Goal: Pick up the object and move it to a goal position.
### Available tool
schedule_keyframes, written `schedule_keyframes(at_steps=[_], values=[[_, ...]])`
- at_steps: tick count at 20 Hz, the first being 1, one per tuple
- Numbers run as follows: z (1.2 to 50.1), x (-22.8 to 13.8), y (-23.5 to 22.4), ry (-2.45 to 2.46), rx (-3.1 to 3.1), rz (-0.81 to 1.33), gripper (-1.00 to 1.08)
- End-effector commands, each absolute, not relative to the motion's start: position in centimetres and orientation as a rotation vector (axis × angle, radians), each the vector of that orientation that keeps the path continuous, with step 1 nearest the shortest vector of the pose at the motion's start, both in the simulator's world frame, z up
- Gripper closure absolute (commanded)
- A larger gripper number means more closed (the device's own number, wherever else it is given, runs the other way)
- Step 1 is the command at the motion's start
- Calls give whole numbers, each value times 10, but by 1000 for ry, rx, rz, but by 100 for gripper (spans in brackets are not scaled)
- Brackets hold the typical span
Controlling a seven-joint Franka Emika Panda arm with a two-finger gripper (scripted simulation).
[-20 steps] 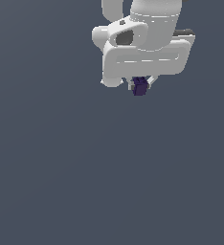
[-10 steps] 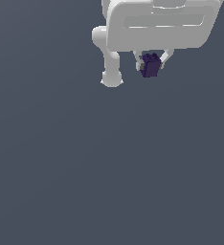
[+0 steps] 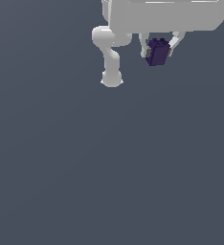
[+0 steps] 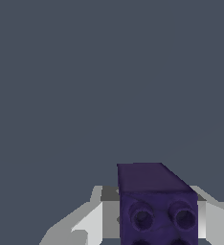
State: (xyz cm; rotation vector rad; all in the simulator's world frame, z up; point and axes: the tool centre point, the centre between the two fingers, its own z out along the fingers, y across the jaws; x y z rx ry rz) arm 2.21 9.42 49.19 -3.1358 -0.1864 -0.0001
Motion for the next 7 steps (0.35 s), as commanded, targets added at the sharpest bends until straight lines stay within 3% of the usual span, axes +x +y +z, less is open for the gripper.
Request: schedule_keyframes(at_steps=[1, 7], values=[[496, 23, 95, -186, -3136, 0, 108], [499, 24, 95, -186, -3136, 0, 108]])
